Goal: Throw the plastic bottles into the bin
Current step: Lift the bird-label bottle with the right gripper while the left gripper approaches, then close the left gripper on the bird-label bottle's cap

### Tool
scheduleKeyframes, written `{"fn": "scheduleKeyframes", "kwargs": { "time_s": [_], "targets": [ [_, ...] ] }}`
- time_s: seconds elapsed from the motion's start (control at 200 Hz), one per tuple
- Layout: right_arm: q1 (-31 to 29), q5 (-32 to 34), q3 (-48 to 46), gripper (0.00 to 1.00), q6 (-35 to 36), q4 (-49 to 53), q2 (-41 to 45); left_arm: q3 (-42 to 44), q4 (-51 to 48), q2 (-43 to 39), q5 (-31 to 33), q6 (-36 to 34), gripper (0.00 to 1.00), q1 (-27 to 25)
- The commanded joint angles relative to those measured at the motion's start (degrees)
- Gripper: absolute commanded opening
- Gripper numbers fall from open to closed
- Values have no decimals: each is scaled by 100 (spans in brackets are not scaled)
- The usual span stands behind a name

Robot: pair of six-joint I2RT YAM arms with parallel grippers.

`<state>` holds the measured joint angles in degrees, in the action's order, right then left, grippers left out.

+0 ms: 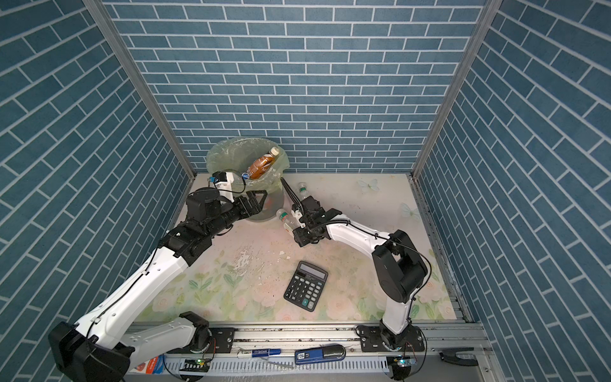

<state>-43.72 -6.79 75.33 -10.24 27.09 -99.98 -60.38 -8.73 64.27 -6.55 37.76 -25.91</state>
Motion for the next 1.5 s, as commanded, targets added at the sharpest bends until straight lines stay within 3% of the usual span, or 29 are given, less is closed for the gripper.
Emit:
{"fn": "scheduleKeyframes", "kwargs": {
  "time_s": [0.0, 0.17, 0.425, 0.88, 1.135, 1.36, 1.495],
  "targets": [
    [138, 59, -184, 51, 97, 153, 480, -285, 115, 242, -40, 203, 99, -37],
    [334, 50, -220, 49, 70, 233, 1075, -686, 461, 683, -123, 529, 99, -87],
    [599, -44, -194, 46, -43, 175, 1864, -1940, 757, 1981, -300, 829, 99, -571],
    [886, -365, -212, 43, -228, -476, 2571, -3476, 386, 3317, -291, 1124, 98, -844],
    [947, -673, -168, 43, -406, -849, 2546, -3704, 443, 3483, -269, 1036, 80, -933],
    [945, -867, -211, 43, -479, -1010, 2554, -3753, 443, 3472, -276, 850, 56, -951],
    [955, -960, -245, 59, -503, -1040, 2571, -4103, 106, 3500, -292, 463, 46, -925]
  ]
}}
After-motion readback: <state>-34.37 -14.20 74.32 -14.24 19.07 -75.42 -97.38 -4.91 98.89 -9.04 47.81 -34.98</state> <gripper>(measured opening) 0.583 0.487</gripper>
